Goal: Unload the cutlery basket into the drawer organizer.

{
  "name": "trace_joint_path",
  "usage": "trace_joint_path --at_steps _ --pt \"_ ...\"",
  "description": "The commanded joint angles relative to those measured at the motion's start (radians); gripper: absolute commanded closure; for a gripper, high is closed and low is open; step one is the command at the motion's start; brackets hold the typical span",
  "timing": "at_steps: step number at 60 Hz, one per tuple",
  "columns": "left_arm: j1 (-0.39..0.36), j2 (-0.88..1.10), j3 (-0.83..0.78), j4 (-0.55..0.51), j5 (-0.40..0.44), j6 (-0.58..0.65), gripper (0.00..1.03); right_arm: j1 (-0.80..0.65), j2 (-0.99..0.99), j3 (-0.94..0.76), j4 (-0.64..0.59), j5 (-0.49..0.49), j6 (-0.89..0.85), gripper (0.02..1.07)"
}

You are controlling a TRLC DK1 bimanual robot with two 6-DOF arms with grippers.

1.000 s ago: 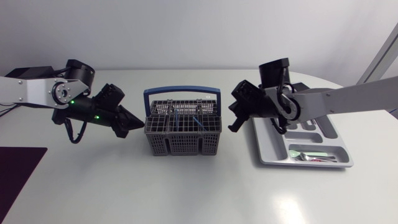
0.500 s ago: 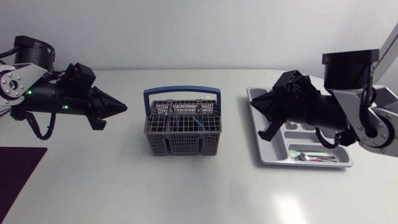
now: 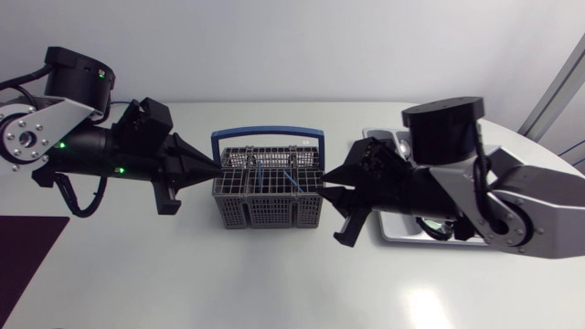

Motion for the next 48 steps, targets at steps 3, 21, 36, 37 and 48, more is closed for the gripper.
trace_joint_path --at_steps 3,21,36,37,48 --pt "-0.032 -0.007 -0.044 0.009 0.0 0.001 0.87 0.037 0.08 0.028 0.05 0.021 0.026 0.66" --pt "-0.091 -0.007 -0.084 0.07 -0.041 0.001 0.87 0.069 0.209 0.095 0.119 0.056 0.018 0.66" --pt "-0.101 0.001 -0.087 0.093 -0.049 0.001 0.87 0.069 0.281 0.133 0.159 0.078 -0.004 0.66" --pt "-0.102 0.003 -0.087 0.093 -0.049 0.001 0.87 0.069 0.284 0.136 0.16 0.081 -0.005 0.66" --pt "-0.104 0.004 -0.097 0.105 -0.049 0.001 0.87 0.069 0.315 0.16 0.17 0.093 -0.022 0.66"
